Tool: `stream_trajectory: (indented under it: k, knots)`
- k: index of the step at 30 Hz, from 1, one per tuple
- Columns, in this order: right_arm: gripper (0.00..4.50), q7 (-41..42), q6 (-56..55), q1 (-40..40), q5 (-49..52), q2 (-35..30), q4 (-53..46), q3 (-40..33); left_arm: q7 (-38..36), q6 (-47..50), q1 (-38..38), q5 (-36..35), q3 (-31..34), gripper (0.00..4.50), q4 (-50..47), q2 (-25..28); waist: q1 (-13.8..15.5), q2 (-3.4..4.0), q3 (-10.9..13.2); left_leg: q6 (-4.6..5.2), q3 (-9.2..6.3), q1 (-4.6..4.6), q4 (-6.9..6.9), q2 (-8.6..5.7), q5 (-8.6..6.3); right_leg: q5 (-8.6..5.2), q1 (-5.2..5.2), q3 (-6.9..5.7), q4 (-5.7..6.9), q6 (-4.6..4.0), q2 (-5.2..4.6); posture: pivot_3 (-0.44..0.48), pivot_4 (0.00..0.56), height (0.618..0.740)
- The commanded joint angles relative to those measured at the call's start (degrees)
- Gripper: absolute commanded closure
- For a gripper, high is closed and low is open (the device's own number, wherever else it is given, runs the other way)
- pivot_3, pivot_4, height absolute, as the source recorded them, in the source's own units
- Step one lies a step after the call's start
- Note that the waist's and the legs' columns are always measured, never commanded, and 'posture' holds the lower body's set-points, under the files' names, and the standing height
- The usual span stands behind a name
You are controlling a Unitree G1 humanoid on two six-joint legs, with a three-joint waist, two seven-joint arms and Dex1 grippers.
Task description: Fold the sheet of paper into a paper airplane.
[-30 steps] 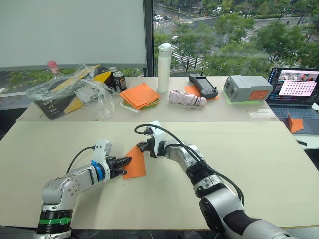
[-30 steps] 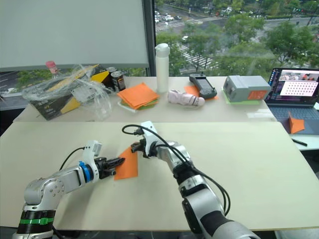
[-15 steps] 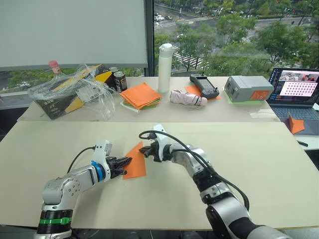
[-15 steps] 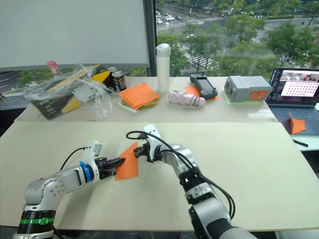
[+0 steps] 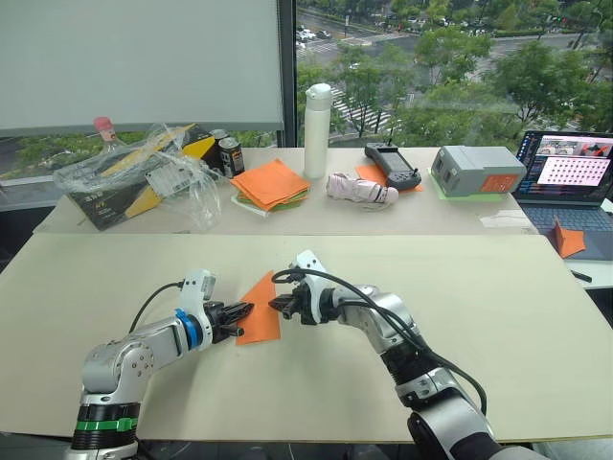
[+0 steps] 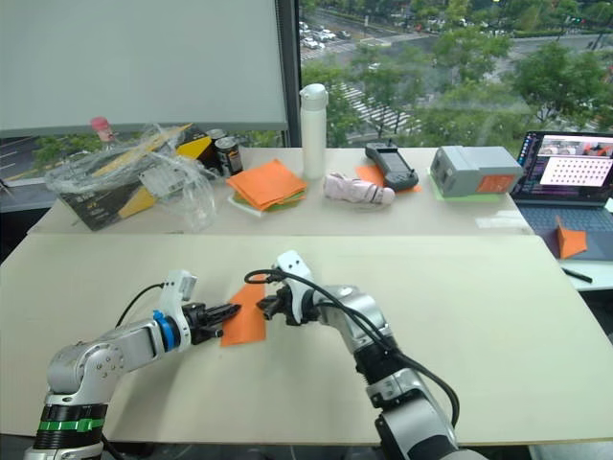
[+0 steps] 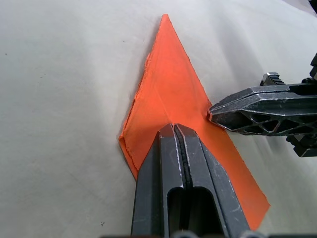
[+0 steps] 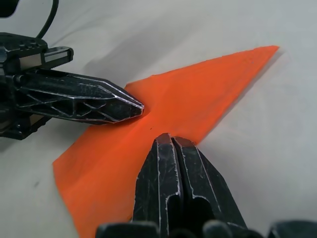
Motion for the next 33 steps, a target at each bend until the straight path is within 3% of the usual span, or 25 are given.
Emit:
stream_trajectory:
  k: [1,23,33]
  knots:
    - [4.47,1.47,2.1,1.49,1.16,-0.99,-2.18,1.38,0.13,1.18,0.45,0.78,-0.96,4.5,0.73,0.18,0.0,0.0,0.0,0.0,0.0,0.0,0.0,0.0,0.0,0.0,0.0,0.0,0.0,0.0,0.0,0.0,0.15,0.74]
    - [4.47,6.59,12.37,6.57,7.68,-7.82,-14.04,4.91,-0.02,1.63,0.83,0.65,-1.03,4.5,0.21,0.41,0.1,-0.01,-0.01,0.02,-0.01,0.0,0.0,0.0,-0.01,0.0,0.06,-0.02,-0.1,0.0,0.0,0.0,0.15,0.74]
    - [4.47,6.92,14.47,5.88,11.25,-8.46,-15.84,3.23,0.01,1.68,0.78,0.64,-1.14,4.5,0.43,0.16,0.1,-0.02,-0.01,0.04,-0.01,0.01,0.0,0.0,-0.02,0.0,0.08,-0.03,-0.12,0.0,0.0,0.0,0.15,0.74]
